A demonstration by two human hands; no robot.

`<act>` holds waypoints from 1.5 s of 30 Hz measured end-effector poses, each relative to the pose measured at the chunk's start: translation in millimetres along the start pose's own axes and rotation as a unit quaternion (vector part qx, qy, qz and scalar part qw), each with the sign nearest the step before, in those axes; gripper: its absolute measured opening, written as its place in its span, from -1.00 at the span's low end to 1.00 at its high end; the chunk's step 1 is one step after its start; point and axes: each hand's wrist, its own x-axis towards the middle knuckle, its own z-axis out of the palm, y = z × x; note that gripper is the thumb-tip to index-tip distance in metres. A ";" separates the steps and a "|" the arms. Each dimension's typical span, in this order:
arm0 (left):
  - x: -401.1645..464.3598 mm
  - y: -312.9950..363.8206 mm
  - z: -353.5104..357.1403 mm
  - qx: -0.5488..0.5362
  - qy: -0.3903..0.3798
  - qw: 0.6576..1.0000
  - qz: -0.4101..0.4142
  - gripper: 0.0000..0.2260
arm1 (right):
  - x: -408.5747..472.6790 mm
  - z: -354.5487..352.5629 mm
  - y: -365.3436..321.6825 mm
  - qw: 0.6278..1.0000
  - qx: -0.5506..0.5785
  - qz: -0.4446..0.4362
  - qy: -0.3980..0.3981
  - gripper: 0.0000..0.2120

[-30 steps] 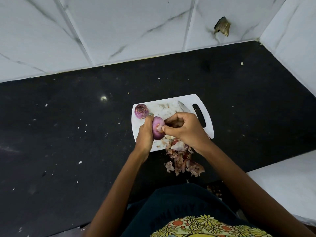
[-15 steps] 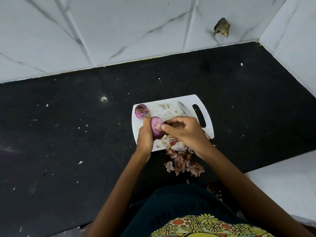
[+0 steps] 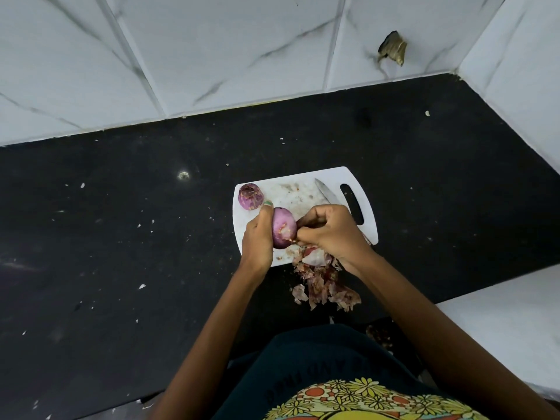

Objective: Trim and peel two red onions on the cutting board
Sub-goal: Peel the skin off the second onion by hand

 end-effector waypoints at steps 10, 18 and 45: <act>2.4 -1.7 3.7 0.002 0.051 0.999 -0.012 -0.47 | -5.3 -1.6 -0.3 0.999 -0.009 -0.033 -0.036 -0.78; 4.2 -4.9 1.7 0.023 0.020 1.000 0.000 -0.56 | 2.3 -5.7 -2.4 0.996 -0.072 -0.044 -0.024 -0.81; -1.0 -3.8 4.7 -0.164 -0.040 0.981 -0.099 -0.55 | -2.8 -11.4 5.9 0.994 -0.017 -0.066 -0.081 -0.70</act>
